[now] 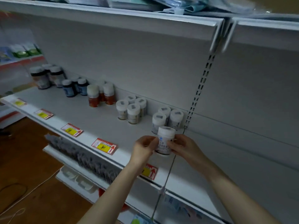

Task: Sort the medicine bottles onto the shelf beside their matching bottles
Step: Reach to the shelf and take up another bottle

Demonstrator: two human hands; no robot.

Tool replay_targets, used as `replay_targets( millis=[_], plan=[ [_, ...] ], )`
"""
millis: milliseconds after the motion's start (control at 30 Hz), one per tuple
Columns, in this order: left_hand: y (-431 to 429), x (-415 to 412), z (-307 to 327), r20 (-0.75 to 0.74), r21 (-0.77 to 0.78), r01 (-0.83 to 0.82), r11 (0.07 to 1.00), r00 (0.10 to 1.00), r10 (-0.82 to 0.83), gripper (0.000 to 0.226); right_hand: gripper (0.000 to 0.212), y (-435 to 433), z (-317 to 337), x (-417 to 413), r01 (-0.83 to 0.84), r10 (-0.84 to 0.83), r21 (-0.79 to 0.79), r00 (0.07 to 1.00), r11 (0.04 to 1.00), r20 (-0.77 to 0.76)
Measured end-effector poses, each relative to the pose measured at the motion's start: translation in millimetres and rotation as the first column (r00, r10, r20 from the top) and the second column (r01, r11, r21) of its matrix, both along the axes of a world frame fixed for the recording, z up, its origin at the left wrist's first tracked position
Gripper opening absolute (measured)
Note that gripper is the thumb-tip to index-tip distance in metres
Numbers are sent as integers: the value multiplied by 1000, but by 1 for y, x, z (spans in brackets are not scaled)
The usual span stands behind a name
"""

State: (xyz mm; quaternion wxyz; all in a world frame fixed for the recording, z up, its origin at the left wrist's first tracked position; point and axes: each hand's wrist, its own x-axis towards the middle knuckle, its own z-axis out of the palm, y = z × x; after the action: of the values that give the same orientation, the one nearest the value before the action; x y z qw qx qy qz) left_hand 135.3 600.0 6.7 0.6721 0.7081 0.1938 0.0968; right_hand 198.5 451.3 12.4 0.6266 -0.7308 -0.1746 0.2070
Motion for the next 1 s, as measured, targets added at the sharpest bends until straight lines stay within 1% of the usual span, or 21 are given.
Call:
replay_targets(
  millis=[100, 167, 267, 367, 467, 600, 767, 1000],
  plan=[
    [9, 23, -5, 6, 96, 74, 993, 997, -75, 10, 24, 4, -1, 6, 128, -126, -26, 991, 991, 47],
    [14, 34, -6, -9, 133, 160, 978, 987, -160, 14, 26, 8, -4, 8, 213, -210, -33, 975, 976, 68],
    [19, 46, -7, -34, 123, 271, 955, 963, -268, 26, 29, 15, -11, 10, 328, -322, -43, 940, 944, 116],
    [23, 51, -14, -71, 132, 365, 922, 931, -359, 33, 34, 20, -22, 12, 401, -384, -100, 910, 910, 156],
    [26, 56, -22, -95, 133, 419, 898, 907, -409, 36, 37, 23, -32, 15, 425, -403, -145, 901, 893, 162],
    [27, 63, -30, -110, 182, 451, 874, 892, -438, 31, 35, 27, -37, 21, 433, -417, -98, 897, 896, 145],
    [25, 72, -29, -111, 277, 478, 833, 878, -467, 29, 40, 26, -39, 34, 418, -406, -87, 905, 904, 127],
    [21, 78, -26, -125, 268, 458, 847, 889, -441, 22, 40, 30, -44, 51, 416, -395, -144, 906, 898, 154]
  ],
)
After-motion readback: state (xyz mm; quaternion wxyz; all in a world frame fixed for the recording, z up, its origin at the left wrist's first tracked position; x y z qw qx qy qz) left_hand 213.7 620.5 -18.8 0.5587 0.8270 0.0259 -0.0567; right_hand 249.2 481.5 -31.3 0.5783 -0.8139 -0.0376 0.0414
